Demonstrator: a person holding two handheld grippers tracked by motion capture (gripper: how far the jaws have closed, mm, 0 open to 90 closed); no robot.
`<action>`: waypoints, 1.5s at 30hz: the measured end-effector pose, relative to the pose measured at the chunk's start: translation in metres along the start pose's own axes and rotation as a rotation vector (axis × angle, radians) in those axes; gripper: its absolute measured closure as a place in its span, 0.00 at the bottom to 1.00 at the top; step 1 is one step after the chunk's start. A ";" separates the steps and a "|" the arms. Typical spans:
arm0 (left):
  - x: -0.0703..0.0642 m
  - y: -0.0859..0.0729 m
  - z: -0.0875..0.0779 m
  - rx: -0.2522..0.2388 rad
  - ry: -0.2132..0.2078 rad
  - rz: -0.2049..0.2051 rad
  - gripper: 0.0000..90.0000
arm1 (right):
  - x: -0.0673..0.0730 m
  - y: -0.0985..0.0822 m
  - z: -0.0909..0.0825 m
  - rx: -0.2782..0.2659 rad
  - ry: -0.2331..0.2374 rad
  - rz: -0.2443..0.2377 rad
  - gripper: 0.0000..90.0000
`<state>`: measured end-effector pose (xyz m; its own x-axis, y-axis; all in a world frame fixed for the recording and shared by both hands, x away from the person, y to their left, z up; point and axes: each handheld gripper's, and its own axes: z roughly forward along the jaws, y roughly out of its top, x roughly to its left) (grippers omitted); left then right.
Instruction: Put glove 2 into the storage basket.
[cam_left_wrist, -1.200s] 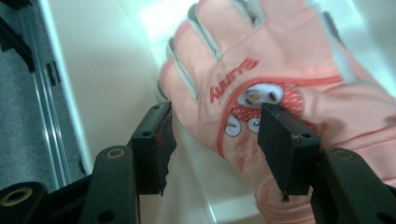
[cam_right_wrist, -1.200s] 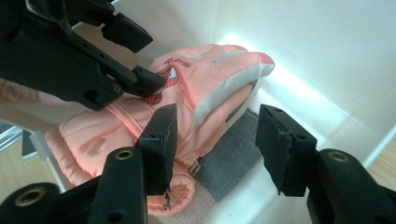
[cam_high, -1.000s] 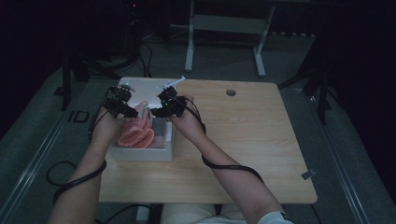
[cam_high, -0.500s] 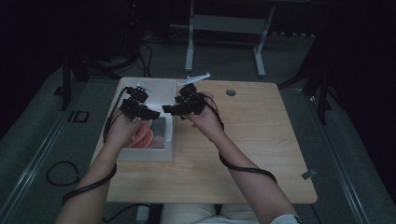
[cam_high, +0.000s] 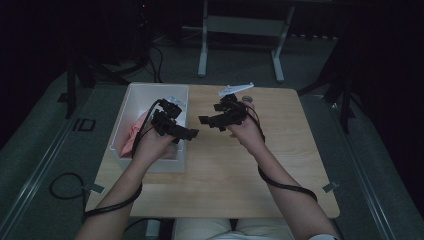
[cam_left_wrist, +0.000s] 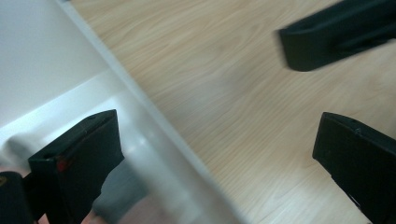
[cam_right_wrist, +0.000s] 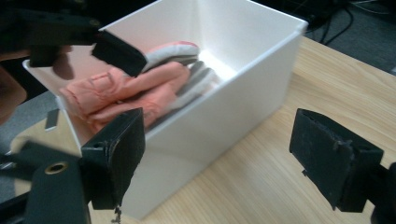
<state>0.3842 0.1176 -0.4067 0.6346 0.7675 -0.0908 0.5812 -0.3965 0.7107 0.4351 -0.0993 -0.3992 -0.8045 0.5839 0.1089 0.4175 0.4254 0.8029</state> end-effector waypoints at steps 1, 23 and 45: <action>-0.003 0.001 0.001 -0.009 -0.014 0.004 0.01 | -0.003 -0.002 -0.002 0.001 -0.005 0.005 0.19; -0.087 -0.007 0.049 -0.041 -0.171 0.223 0.01 | -0.029 -0.077 -0.022 0.034 -0.034 -0.017 0.18; -0.116 -0.051 0.092 -0.051 -0.307 0.246 0.01 | -0.038 -0.158 -0.022 0.085 -0.072 -0.017 0.17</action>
<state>0.3279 0.0030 -0.4965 0.8789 0.4637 -0.1122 0.3718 -0.5183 0.7702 0.3907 -0.2035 -0.5173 -0.7806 0.6230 0.0511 0.4409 0.4909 0.7514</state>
